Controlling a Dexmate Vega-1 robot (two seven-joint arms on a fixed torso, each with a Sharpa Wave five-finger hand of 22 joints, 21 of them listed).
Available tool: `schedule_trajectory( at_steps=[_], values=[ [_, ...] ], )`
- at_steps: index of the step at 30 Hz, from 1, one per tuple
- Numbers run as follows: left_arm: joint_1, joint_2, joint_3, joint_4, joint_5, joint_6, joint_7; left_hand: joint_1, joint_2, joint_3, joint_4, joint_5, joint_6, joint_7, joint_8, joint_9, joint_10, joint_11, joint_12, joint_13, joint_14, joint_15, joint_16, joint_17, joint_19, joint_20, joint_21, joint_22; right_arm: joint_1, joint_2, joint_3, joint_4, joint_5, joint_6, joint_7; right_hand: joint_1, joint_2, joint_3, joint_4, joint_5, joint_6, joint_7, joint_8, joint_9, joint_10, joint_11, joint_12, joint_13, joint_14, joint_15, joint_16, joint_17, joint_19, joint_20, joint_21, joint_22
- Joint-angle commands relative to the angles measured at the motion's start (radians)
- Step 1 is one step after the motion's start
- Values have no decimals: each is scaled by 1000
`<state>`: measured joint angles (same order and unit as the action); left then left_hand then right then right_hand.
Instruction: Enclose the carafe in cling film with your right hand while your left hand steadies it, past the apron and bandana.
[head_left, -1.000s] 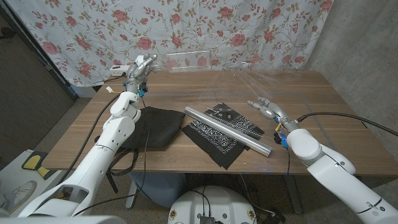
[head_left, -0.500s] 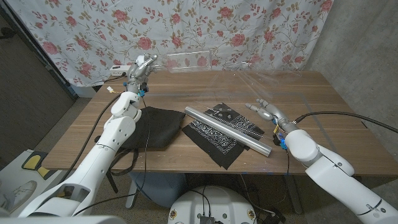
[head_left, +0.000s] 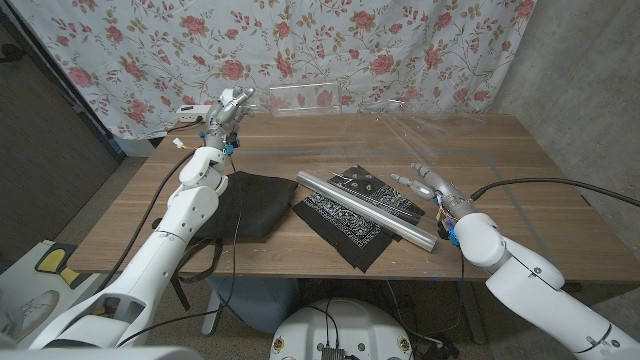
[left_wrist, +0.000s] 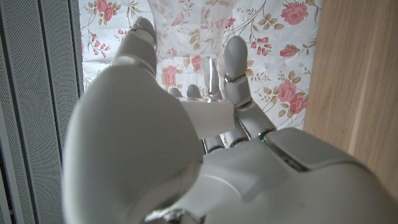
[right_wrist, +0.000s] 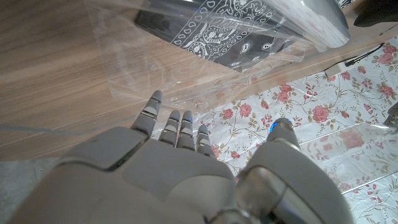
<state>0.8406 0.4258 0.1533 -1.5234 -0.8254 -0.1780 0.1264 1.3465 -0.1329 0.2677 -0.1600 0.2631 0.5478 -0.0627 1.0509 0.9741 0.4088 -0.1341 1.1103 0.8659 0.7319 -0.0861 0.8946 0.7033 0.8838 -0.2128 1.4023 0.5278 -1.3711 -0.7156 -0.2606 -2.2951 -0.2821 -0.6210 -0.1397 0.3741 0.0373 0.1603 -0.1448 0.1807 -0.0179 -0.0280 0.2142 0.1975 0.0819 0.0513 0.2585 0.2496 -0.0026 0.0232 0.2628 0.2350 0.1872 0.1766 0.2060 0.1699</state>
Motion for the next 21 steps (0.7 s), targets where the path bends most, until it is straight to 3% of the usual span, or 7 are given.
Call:
schedule_trajectory(
  at_steps=[1, 3, 8, 10, 13, 21],
  values=[
    [2, 7, -1, -5, -3, 9, 1, 277, 278, 6, -1, 7, 2, -3, 7, 1, 2, 2, 10, 0, 52, -54, 453, 0, -3, -10, 8, 1, -21, -15, -32, -13, -65, -18, -21, 12, -2, 3, -2, 1, -6, -6, 0, 3, 17, -6, 6, 5, 14, 0, 7, 4, 26, 0, 13, 5],
    [3, 8, -1, -6, -4, 11, 0, 277, 278, 6, -1, 8, 1, -3, 9, 3, 3, 0, 11, 0, 53, -54, 455, 1, -3, -10, 8, 2, -30, -11, -25, -4, -62, 3, -32, 16, -2, 4, -2, 2, -5, -9, 0, 4, 29, -16, 9, 7, 38, -9, 17, 7, 64, 2, 24, 6],
    [6, 9, -1, -9, -2, 10, 2, 276, 278, 6, -1, 9, 2, -4, 12, -2, 2, -3, 14, 0, 53, -53, 459, 1, -5, -10, 10, -1, -55, -13, 11, 27, -22, 91, -32, 19, -4, 4, -2, 3, 1, -14, 2, 4, 39, -25, 12, 9, 47, -17, 21, 8, 83, -2, 27, 6],
    [8, 10, -2, -10, -2, 11, 3, 276, 277, 7, -1, 10, 0, -4, 14, -1, 3, -2, 14, -4, 53, -54, 461, 1, -6, -10, 11, -2, -52, -26, -1, 19, -49, 62, -27, 19, -5, 4, -2, 3, 3, -16, 2, 4, 40, -28, 12, 9, 48, -19, 21, 8, 83, -3, 26, 6],
    [10, 12, -2, -15, -1, 12, 6, 276, 278, 7, -1, 10, 0, -4, 14, -3, 2, -4, 16, -3, 52, -56, 461, 0, -6, -10, 12, -2, -55, -34, -17, 9, -87, 38, -36, 15, -14, -2, 0, 4, 7, -23, 3, 4, 56, -35, 17, 11, 62, -29, 27, 10, 96, 17, 26, 6],
    [13, 12, -1, -20, 0, 15, 9, 275, 278, 8, -1, 12, -4, -8, 19, -4, -1, -6, 18, -4, 51, -57, 463, -3, -6, -10, 16, -2, -74, -39, -24, -4, -126, 38, -55, 24, -23, -3, -2, 9, 45, -26, 15, 4, 107, -41, 32, 15, 121, -48, 51, 14, 149, 16, 34, 8]
  ],
)
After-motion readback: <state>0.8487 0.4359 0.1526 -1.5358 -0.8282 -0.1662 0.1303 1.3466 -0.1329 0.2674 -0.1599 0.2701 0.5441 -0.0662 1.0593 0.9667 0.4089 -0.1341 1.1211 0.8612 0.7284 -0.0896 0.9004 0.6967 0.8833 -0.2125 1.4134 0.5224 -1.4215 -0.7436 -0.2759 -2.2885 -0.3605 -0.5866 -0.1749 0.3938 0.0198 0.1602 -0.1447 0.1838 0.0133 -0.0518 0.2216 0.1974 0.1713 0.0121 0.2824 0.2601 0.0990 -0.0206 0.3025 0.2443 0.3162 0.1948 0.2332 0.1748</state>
